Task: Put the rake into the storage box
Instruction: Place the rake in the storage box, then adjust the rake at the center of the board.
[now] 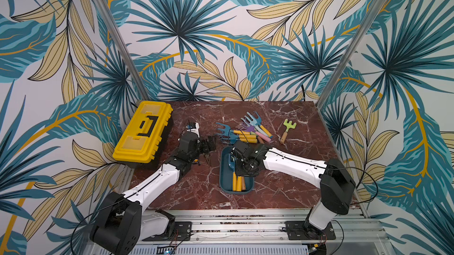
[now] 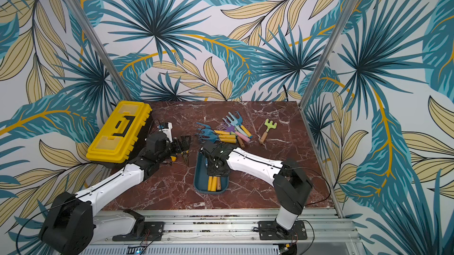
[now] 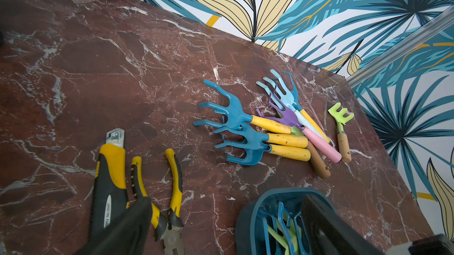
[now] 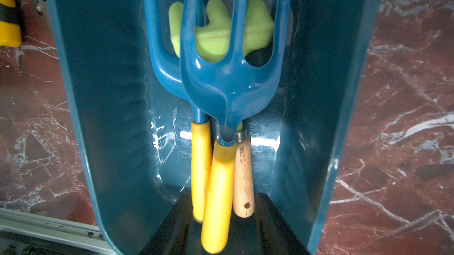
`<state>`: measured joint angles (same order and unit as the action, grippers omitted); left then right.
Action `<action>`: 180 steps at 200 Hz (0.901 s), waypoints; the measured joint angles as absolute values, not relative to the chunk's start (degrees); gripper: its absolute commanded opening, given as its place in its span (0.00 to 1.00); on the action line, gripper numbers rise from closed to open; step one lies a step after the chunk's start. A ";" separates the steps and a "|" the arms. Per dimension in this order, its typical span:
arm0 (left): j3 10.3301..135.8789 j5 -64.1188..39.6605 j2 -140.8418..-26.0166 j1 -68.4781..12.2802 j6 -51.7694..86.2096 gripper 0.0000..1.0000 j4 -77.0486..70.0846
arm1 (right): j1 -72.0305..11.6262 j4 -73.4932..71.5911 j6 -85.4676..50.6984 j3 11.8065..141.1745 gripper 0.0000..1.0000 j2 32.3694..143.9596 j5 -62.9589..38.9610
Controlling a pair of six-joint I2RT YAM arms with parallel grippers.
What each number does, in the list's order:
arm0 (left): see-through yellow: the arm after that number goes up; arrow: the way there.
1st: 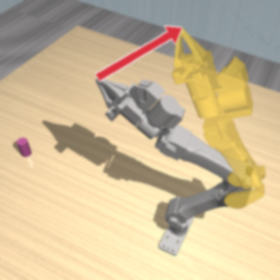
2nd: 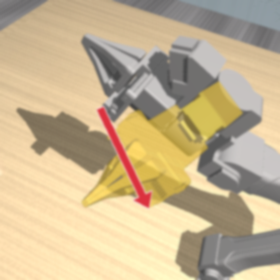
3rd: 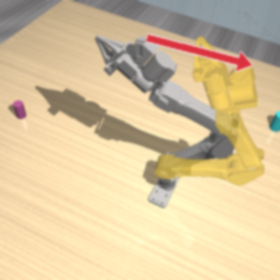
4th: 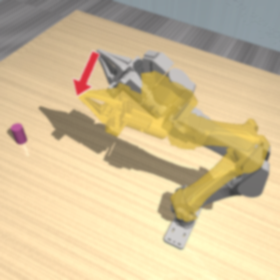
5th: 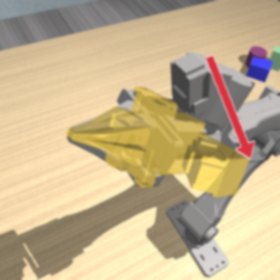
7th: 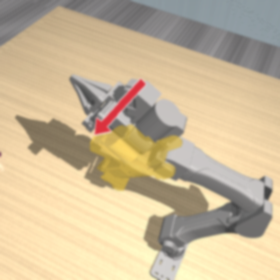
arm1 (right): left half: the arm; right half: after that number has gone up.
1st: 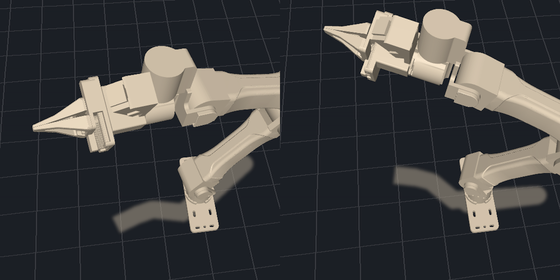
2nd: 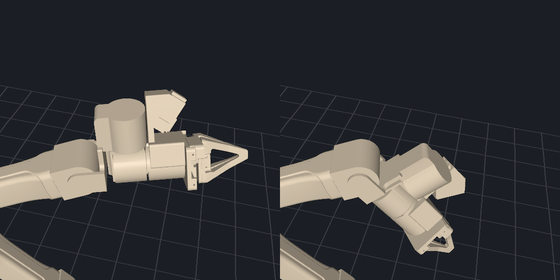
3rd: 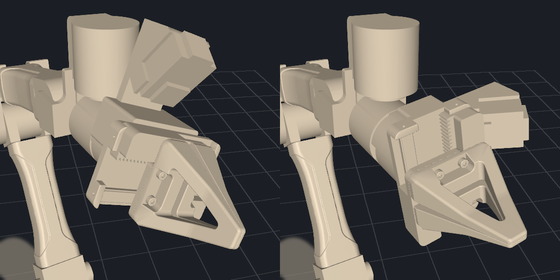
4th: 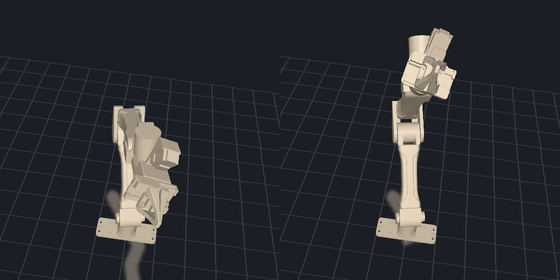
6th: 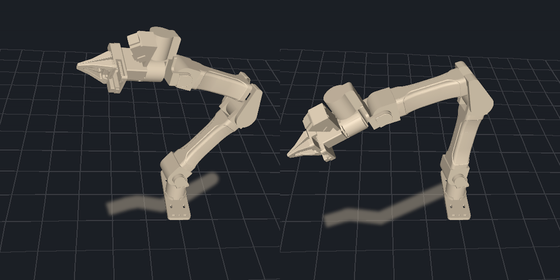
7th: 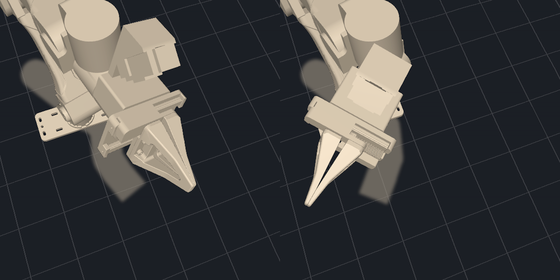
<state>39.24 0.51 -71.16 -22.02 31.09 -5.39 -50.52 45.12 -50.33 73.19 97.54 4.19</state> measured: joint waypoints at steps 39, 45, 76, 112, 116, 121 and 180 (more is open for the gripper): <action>39.27 -1.72 -71.46 -22.02 31.46 1.00 -5.82 | -45.30 44.93 -46.19 73.17 0.69 90.26 5.63; 39.35 -2.04 -71.85 -22.02 31.48 1.00 -5.89 | -43.55 44.80 -45.43 73.17 0.71 88.88 5.65; 41.80 -4.21 -76.34 -22.02 31.55 1.00 -4.86 | -33.15 43.75 -41.34 72.88 0.90 84.47 6.46; 49.25 -7.94 -80.73 -22.06 32.99 1.00 -1.41 | -24.62 43.20 -37.32 72.88 0.99 84.33 8.62; 50.24 -8.25 -81.17 -22.06 33.17 1.00 -0.86 | -23.86 43.11 -37.06 72.90 0.99 84.33 8.82; 51.62 -8.54 -81.69 -22.06 33.54 1.00 -0.10 | -22.92 43.00 -36.69 72.90 0.99 84.36 8.93; 56.27 -9.28 -82.43 -22.02 38.28 1.00 7.29 | -19.99 42.39 -28.01 82.06 0.91 93.25 3.46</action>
<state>56.27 -9.28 -82.43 -22.02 38.28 7.29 -19.99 42.39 -28.01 82.06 93.25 3.46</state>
